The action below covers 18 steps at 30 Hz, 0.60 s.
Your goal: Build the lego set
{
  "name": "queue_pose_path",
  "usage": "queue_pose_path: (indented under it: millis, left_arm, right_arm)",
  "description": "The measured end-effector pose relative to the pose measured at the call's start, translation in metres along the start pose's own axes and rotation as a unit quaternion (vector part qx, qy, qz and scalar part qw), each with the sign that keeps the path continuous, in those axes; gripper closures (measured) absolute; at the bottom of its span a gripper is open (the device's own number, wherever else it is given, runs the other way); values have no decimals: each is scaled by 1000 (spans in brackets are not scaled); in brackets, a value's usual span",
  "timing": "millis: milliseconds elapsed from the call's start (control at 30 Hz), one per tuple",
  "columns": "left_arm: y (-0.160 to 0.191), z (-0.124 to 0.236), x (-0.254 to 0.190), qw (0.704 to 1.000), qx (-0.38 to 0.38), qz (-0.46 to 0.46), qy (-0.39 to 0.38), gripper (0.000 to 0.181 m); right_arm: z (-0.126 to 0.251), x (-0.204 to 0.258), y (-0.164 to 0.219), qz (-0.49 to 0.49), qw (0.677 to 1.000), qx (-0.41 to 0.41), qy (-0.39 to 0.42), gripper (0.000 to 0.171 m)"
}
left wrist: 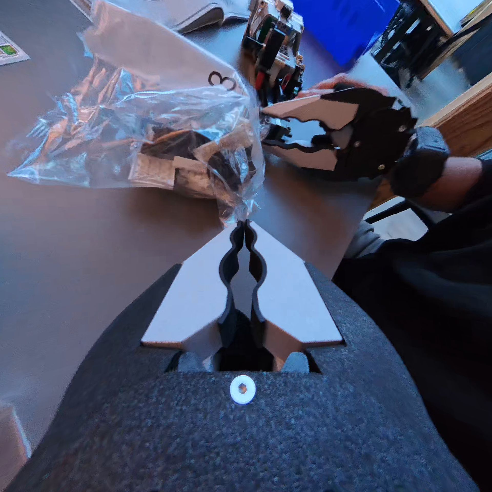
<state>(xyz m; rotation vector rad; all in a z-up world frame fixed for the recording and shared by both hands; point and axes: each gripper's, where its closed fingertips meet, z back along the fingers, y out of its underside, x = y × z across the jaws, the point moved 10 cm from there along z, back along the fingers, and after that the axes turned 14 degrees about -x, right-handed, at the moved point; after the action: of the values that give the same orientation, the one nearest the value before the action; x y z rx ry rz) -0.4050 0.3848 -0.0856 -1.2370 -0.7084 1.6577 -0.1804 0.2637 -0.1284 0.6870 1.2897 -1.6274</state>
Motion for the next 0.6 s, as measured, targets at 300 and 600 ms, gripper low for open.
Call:
queue_pose_path:
  millis: [300,600]
  left_arm:
    - [-20,11,11,998,-13,-12,-58,181]
    - [-36,13,7,997,-6,-10,-79,181]
  right_arm:
    - [7,-29,-9,9,998,-31,-45,170]
    - [17,-77,-12,-49,984,-61,-158,171]
